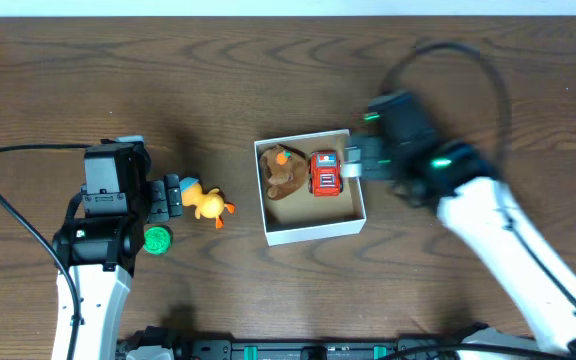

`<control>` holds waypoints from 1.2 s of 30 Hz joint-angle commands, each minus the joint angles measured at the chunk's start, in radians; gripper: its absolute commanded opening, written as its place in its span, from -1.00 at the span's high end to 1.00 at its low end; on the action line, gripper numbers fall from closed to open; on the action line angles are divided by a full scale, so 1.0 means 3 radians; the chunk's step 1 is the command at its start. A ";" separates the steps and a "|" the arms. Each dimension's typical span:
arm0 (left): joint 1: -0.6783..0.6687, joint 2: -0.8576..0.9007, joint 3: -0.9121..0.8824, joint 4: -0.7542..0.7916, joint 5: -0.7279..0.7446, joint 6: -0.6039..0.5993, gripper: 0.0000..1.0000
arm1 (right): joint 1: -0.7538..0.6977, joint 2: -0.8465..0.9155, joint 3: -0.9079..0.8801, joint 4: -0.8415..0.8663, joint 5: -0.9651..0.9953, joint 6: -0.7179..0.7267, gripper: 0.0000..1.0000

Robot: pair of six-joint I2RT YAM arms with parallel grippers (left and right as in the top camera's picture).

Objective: Pack container
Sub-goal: 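Carry the red truck with the right gripper into the box and release, then move the right gripper to the yellow letter ball and grasp it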

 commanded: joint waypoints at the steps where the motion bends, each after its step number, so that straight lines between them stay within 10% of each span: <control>1: 0.0020 0.0006 0.0067 -0.0010 -0.0028 0.0043 -0.96 | -0.0529 -0.0240 0.0055 -0.0314 0.0025 0.0148 -0.94; 15: 0.0020 0.0006 0.0067 -0.0010 -0.0028 0.0045 -0.96 | -0.1860 -0.0413 0.0006 -0.1778 -0.0018 0.0148 -0.99; 36: 0.0020 0.0006 0.0067 -0.0010 -0.0028 0.0043 -0.96 | -0.2941 -0.0412 -0.1143 -0.0820 -0.0183 0.0150 -0.98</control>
